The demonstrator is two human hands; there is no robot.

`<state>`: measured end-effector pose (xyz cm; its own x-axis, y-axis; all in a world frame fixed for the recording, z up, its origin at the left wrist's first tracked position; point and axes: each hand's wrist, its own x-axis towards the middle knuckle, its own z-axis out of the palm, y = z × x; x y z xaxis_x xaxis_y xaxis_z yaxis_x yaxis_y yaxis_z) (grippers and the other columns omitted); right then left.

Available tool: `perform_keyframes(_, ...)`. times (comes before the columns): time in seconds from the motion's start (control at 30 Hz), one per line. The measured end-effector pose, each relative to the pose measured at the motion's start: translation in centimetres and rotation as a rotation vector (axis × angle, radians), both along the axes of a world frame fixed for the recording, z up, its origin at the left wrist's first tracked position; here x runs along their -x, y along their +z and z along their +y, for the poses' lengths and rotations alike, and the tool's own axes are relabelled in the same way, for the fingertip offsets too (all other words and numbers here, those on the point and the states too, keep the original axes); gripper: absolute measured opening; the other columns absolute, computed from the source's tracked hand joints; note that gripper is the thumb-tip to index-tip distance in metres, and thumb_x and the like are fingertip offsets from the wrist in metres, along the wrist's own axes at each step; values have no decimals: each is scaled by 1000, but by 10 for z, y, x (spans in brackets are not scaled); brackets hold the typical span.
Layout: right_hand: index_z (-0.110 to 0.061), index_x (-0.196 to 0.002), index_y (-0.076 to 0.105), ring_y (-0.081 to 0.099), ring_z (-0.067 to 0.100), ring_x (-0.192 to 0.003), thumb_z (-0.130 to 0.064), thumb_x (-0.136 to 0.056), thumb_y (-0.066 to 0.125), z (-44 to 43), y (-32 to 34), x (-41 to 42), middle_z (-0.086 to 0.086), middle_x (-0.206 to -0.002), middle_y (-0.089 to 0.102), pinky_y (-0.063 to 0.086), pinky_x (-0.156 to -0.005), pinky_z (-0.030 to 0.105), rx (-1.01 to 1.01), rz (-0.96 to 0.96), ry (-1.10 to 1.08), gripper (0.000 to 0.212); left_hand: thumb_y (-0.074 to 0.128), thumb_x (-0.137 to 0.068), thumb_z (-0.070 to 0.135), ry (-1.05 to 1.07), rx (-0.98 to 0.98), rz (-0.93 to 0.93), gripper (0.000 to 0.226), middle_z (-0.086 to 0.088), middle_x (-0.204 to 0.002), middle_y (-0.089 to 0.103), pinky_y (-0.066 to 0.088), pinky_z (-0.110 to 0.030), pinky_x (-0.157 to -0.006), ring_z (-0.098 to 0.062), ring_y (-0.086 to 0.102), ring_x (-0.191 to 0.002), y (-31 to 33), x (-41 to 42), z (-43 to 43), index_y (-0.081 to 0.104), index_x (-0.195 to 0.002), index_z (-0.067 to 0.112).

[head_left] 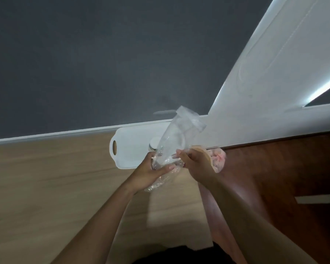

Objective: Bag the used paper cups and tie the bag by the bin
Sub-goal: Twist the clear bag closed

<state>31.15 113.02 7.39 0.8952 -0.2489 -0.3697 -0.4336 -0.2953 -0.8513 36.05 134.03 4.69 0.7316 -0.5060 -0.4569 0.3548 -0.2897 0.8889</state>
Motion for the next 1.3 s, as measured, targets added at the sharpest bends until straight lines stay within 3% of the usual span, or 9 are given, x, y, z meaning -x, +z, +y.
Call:
perform_keyframes(0.07, -30, -93, 86, 82, 19, -90, -57, -104, 63, -23, -11, 12, -4, -93, 85, 64, -92, 55, 38, -13, -73, 38, 89, -89, 54, -31, -14, 14, 72, 5, -124, 74, 62, -22, -92, -1, 78, -98, -3, 2, -20, 44, -144, 42)
perform_keyframes(0.2, -18, -86, 81, 79, 26, -78, -43, -111, 58, -64, -18, 33, 1, -79, 82, 64, -84, 53, -78, -2, -276, 43, 78, -103, 43, -84, -27, 10, 48, -12, -118, 69, 61, -23, -78, -15, 78, -87, -11, 10, -62, 49, -141, 41)
perform_keyframes(0.33, -20, -99, 81, 82, 32, -94, -51, -107, 62, -109, -23, 48, 8, -96, 84, 66, -83, 47, -204, 40, -430, 38, 74, -103, 47, -93, -62, 42, 44, -6, -130, 78, 62, -55, -105, -24, 80, -115, -23, 15, -116, 56, -143, 40)
perform_keyframes(0.5, -24, -135, 67, 82, 22, -106, -48, -105, 67, -150, -37, 56, 5, -126, 78, 64, -69, 28, -428, 155, -434, 38, 66, -111, 33, -24, -120, 108, 37, 6, -124, 76, 63, -34, -93, -15, 79, -107, -37, 17, -191, 57, -146, 29)
perform_keyframes(0.63, -30, -140, 67, 81, 22, -110, -39, -108, 66, -179, -59, 61, 3, -128, 80, 68, -85, 39, -497, 179, -394, 33, 61, -112, 34, 23, -182, 199, 37, 0, -129, 76, 63, -25, -74, -16, 79, -104, -71, 16, -242, 56, -147, 25)
perform_keyframes(0.8, -20, -140, 67, 82, 22, -105, -29, -111, 61, -220, -121, 50, 6, -123, 81, 69, -81, 38, -476, 267, -300, 30, 63, -98, 58, 67, -291, 341, 69, 0, -147, 69, 63, -49, -105, -21, 75, -120, -131, 5, -292, 52, -159, 27)
perform_keyframes(0.97, -13, -135, 68, 81, 27, -102, -28, -111, 60, -255, -214, 25, 11, -118, 80, 67, -69, 30, -324, 409, -242, 30, 68, -105, 41, 156, -341, 422, 44, 3, -119, 74, 62, -32, -82, -18, 76, -107, -191, -10, -330, 60, -141, 17)
perform_keyframes(1.13, -12, -123, 71, 79, 28, -104, -29, -106, 63, -279, -283, 6, 14, -115, 79, 69, -83, 39, -336, 499, -241, 25, 70, -76, 66, 234, -383, 511, 95, -19, -134, 74, 59, -39, -92, -35, 75, -118, -270, -21, -349, 56, -150, 8)
perform_keyframes(1.3, -15, -117, 78, 79, 29, -103, -60, -91, 64, -294, -315, -4, 9, -109, 83, 64, -93, 43, -233, 502, -137, 54, 67, -81, 75, 279, -366, 573, 89, -5, -137, 73, 60, -45, -108, -25, 73, -121, -288, -25, -359, 57, -149, 17)
